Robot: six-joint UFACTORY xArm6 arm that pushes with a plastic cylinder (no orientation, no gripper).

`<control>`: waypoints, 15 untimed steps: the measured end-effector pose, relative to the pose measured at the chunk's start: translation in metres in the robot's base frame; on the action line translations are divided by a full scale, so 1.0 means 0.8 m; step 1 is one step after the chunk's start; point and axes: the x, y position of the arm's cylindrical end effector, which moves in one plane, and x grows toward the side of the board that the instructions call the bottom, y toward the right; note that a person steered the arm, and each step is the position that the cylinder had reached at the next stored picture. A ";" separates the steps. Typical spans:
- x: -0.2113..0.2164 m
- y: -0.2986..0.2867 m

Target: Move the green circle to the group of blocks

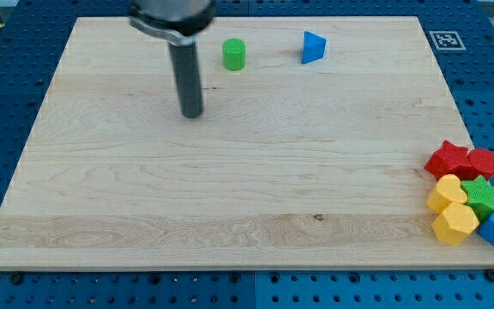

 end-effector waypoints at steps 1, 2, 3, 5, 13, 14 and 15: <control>-0.074 -0.063; -0.166 -0.087; -0.199 -0.049; -0.129 0.062; -0.053 0.297; -0.049 0.278; -0.047 0.239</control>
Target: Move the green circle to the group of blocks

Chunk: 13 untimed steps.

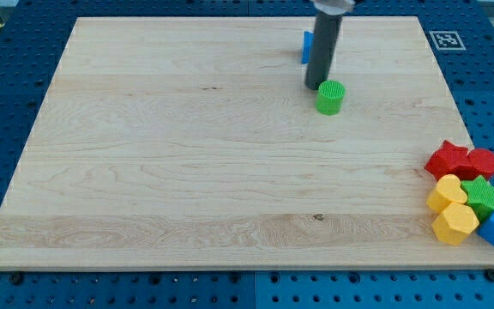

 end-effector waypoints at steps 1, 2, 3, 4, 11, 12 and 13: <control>0.015 0.008; 0.052 0.046; 0.073 0.073; 0.076 0.097; 0.106 0.098; 0.119 0.121; 0.147 0.129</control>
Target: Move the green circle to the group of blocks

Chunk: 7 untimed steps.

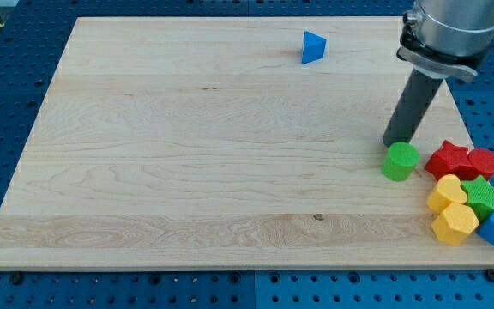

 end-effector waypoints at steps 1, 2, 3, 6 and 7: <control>0.002 0.001; 0.002 0.005; 0.000 -0.014; 0.021 -0.043; 0.024 -0.022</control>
